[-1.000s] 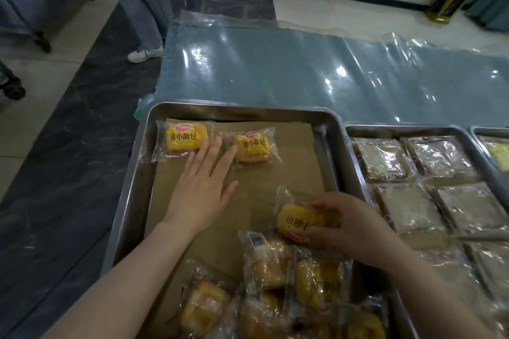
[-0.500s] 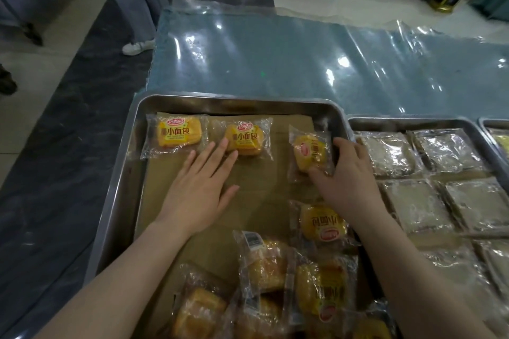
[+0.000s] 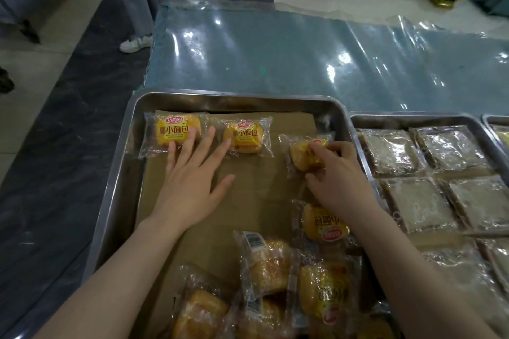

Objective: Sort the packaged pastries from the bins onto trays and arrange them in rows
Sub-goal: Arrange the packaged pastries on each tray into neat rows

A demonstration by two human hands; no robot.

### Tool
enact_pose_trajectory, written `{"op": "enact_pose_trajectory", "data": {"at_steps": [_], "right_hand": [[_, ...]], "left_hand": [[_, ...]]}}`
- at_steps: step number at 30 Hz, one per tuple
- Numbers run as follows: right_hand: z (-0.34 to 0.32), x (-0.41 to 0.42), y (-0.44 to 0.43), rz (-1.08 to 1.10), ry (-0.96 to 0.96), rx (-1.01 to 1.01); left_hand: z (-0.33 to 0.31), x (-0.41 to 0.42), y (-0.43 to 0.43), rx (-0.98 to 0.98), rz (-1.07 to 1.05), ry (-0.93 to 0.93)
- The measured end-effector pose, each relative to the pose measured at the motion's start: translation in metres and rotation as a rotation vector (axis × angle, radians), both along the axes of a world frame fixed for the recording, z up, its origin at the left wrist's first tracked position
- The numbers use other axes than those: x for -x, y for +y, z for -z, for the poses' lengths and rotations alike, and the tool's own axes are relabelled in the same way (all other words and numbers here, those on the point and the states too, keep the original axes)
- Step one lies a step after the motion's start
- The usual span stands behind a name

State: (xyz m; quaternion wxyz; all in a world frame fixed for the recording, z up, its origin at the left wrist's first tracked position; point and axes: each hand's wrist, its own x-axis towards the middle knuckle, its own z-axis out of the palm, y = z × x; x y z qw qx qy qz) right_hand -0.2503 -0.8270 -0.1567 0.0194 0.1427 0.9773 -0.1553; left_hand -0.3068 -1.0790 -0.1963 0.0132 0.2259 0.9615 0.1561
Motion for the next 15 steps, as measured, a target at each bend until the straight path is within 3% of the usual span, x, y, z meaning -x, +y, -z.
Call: {"op": "enact_pose_trajectory", "data": {"at_steps": [3,6,9,15], "right_hand": [[0.005,0.003,-0.002,-0.137,-0.006,-0.218],[0.008,0.022,-0.004,-0.216,-0.035,-0.147],[0.009,0.042,-0.006,-0.151,0.021,-0.086],[0.024,0.053,-0.017,-0.228,0.036,-0.189]], "left_hand": [[-0.004,0.001,0.000,-0.080,-0.007,0.003],[-0.005,0.002,-0.002,-0.107,-0.022,0.012],[-0.004,0.004,-0.004,-0.065,-0.048,0.054],[0.003,0.009,-0.008,0.032,-0.104,0.017]]}}
